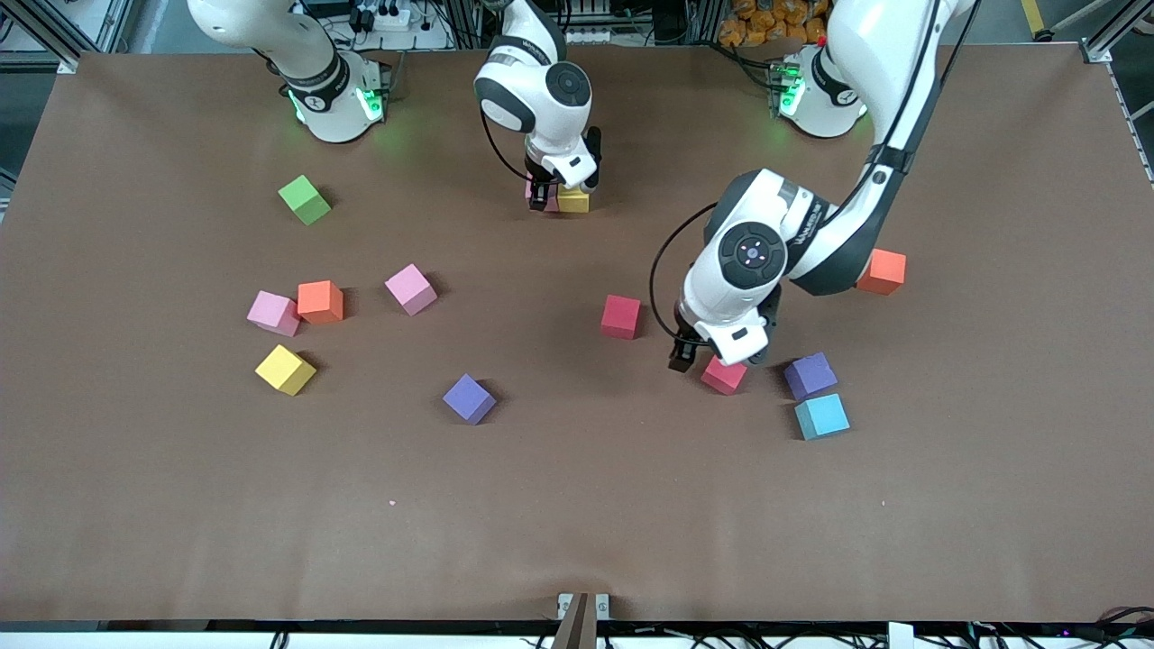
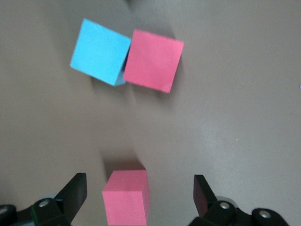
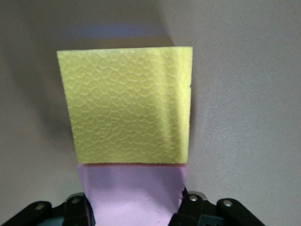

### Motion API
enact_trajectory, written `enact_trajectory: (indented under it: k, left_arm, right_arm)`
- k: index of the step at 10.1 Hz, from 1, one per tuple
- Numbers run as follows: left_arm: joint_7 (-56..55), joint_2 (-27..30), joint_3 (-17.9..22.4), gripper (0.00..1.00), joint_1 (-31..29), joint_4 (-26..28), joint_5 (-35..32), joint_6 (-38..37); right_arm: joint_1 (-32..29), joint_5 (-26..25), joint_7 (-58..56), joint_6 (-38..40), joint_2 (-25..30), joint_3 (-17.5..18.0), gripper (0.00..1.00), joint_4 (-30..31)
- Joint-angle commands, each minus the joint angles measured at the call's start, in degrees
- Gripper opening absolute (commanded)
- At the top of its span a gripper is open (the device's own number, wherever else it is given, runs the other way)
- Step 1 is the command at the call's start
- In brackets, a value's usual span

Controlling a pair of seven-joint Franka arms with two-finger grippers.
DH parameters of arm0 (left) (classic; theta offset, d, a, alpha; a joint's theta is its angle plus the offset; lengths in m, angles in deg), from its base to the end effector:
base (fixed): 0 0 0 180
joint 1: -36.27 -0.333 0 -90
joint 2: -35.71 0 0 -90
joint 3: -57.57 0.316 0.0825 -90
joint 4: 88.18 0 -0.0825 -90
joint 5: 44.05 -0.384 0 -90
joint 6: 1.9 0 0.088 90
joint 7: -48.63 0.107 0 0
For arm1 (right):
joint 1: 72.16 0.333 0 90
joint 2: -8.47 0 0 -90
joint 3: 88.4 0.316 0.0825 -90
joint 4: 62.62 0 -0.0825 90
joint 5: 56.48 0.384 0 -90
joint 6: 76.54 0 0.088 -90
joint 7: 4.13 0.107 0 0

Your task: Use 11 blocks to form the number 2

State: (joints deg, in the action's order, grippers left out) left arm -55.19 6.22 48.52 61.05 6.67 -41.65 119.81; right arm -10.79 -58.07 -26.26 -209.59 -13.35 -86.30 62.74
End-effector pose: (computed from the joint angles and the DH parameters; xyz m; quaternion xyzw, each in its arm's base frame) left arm 0.5655 -0.3669 0.3119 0.8057 0.5893 -0.0600 0.0016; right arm 0.2371 0.4749 0.1926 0.7212 0.6817 -0.1142 0.0452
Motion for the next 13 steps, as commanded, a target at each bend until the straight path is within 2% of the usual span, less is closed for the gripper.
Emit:
enact_trajectory:
  k: [1, 2, 3, 4, 5, 7, 10, 11, 13]
  left_arm:
    - [-2.1, -2.5, 0.1, 1.0, 2.0, -0.5, 1.6, 2.6]
    - [-3.8, -3.8, 0.1, 1.0, 3.2, -0.5, 1.7, 4.4]
    - [-5.1, -4.6, 0.1, 1.0, 3.9, -0.5, 1.6, 5.3]
    - [-5.9, -5.1, 0.1, 1.0, 4.4, -0.4, 1.6, 5.4]
    - [-6.6, -5.2, 0.0, 1.0, 5.2, -0.3, 1.6, 6.1]
    - [-9.0, -6.1, 0.0, 1.0, 5.5, -0.3, 1.6, 7.8]
    - [-11.2, -6.2, -0.2, 1.0, 6.4, 0.1, 1.6, 7.8]
    - [-12.3, -6.5, -0.9, 1.0, 6.7, 0.1, 1.6, 7.8]
    - [-13.1, -7.5, -1.2, 1.0, 6.9, 0.2, 1.5, 8.1]
  right_arm:
    - [1.5, -0.9, 0.2, 0.3, -0.9, -0.6, 0.09, -1.1]
    - [1.6, -0.9, 0.2, 0.4, -0.9, -0.6, 0.2, -1.1]
    - [2.2, -1.0, 0.2, 0.3, -0.9, -0.6, 0.66, -1.2]
    - [2.2, -3.5, 0.0, 0.1, -0.9, -0.7, 1.0, -1.2]
    - [1.8, -5.4, 0.1, 0.6, -0.2, -0.7, 1.0, -1.1]
    - [1.8, -5.4, 0.3, 1.7, 1.2, -0.7, 1.0, -1.0]
    - [1.6, -5.4, 2.4, 8.1, 7.2, -0.8, 1.0, -0.6]
    - [0.7, -5.3, 2.4, 9.7, 9.8, -1.0, 1.0, -0.3]
    - [-5.2, -5.1, 2.4, 13.9, 14.3, -0.9, 1.0, 0.1]
